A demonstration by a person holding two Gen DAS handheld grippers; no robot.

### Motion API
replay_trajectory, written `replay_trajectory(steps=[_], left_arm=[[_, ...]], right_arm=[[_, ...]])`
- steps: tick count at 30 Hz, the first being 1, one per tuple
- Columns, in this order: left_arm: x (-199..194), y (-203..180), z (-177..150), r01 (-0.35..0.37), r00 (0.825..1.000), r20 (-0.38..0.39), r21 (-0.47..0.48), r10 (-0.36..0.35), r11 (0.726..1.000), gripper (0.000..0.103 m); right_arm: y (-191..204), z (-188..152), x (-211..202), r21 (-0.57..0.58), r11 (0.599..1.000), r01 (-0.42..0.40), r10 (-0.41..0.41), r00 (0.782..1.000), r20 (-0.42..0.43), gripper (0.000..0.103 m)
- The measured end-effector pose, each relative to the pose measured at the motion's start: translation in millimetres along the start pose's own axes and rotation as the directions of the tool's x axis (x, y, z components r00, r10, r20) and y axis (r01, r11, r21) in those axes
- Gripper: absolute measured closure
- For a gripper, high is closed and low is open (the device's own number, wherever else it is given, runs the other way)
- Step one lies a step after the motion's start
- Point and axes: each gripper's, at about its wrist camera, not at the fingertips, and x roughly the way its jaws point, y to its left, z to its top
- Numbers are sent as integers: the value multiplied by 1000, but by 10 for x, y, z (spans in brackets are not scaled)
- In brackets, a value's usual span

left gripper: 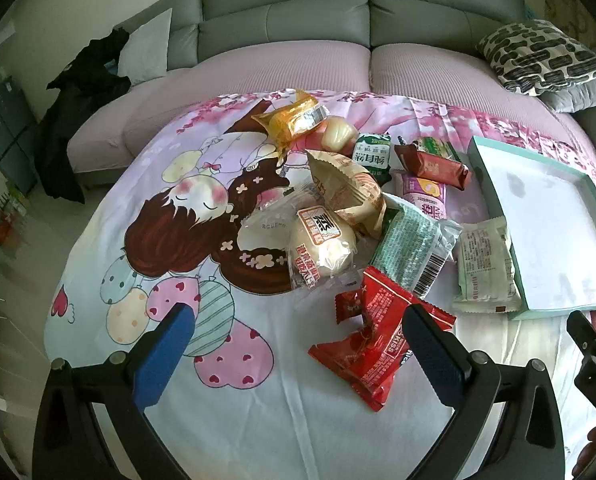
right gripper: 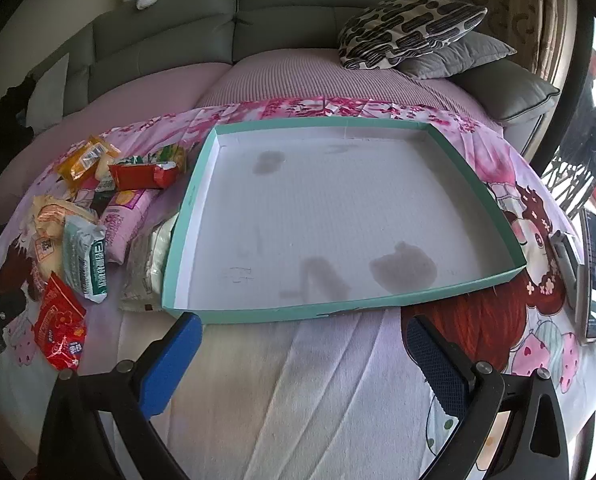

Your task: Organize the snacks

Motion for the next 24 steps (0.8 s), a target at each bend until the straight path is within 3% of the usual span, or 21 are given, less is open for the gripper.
replay_trajectory(steps=[13,21,24], left_arm=[[-29,3,-12,8,999,40,17,-9,1000,0],[-32,96,7,39,998,45,-25,-38,999,0],[-32,122,12,54,997,48,-34,-53,998,0]], right_arm=[[29,8,11,-6,1000,11,-11,1000,-5,0],[48,5,13,-8,1000,15,-15,1000,-6,0],[68,30,-48,-1,1000,-19,19,1000,14,0]])
